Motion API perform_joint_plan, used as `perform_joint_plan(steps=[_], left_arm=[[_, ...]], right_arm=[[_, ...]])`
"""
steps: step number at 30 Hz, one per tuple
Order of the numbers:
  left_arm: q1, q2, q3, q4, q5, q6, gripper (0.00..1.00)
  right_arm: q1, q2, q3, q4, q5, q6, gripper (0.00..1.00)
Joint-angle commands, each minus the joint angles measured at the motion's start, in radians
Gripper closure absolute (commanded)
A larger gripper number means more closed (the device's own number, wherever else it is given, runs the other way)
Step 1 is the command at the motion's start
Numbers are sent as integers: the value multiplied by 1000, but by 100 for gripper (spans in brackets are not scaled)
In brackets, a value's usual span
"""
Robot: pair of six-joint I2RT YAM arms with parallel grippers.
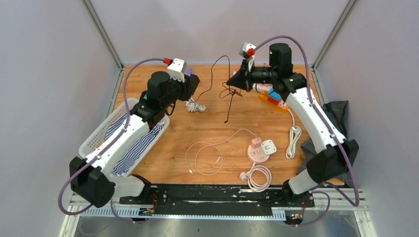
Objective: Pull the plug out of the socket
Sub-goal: Place the plug at the center of the board.
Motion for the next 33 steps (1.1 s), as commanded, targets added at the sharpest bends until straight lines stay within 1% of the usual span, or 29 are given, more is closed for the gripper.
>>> perform_joint_plan(steps=[1, 6, 10, 14, 16, 19, 22, 25, 28, 30, 33], left_arm=[[76, 89, 95, -54, -83, 47, 100], [131, 142, 138, -104, -143, 51, 100], [167, 192, 166, -161, -231, 30, 100], [220, 222, 164, -176, -209, 0, 99], [244, 238, 163, -184, -184, -13, 98], [266, 279, 181, -219, -212, -26, 98], [284, 314, 215, -277, -311, -71, 99], [301, 334, 221, -295, -353, -97, 100], [309, 344, 217, -291, -332, -101, 100], [310, 356, 220, -294, -313, -99, 98], [312, 387, 237, -321, -352, -125, 97]], right_arm=[[81, 118, 102, 50, 183, -6, 100], [207, 249, 217, 36, 251, -55, 100], [291, 375, 335, 52, 294, -25, 100], [331, 470, 374, 194, 301, 88, 100], [334, 543, 418, 219, 270, 159, 98], [335, 648, 450, 259, 207, 236, 96], [343, 745, 464, 270, 184, 276, 95], [363, 809, 479, 251, 201, 262, 95], [382, 850, 505, 183, 255, 197, 95], [394, 866, 516, 155, 302, 152, 94], [408, 890, 520, 133, 361, 107, 93]])
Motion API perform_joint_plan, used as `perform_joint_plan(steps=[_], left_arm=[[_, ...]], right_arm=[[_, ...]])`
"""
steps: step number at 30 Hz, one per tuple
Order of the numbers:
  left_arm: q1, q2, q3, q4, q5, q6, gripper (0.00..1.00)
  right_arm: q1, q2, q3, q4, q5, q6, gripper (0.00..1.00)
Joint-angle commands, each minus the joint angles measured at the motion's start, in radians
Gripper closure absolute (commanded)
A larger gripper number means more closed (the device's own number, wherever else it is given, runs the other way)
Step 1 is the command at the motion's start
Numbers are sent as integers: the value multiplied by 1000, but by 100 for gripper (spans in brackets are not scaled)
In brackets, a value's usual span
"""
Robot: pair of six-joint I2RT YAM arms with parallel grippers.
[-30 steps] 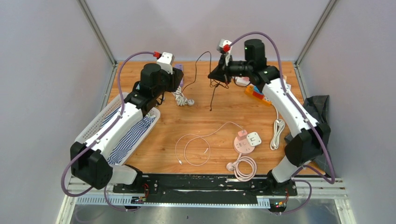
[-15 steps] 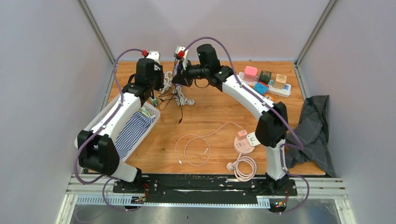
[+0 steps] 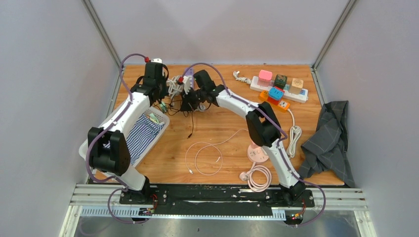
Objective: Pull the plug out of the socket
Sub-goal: Place the plug at the center of the board.
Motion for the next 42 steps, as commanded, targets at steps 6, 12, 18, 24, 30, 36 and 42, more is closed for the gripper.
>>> perform_joint_plan(steps=[6, 12, 18, 24, 30, 36, 42], left_arm=[[19, 67, 46, -12, -24, -41, 81], [41, 46, 52, -15, -13, -46, 43], [44, -45, 16, 26, -6, -58, 29], [46, -155, -21, 79, 57, -47, 30], [46, -335, -152, 262, 385, -9, 37], [45, -510, -269, 397, 628, -29, 34], [44, -555, -349, 513, 769, -141, 25]], right_arm=[[45, 51, 90, -87, 122, -116, 87], [39, 38, 135, -177, 134, -194, 53], [31, -40, 117, -255, 102, -267, 45], [25, -175, 16, -316, 64, -353, 41], [7, -351, -115, -437, 95, -468, 26], [-40, -537, -306, -518, 164, -586, 20], [-135, -771, -518, -618, 75, -705, 17]])
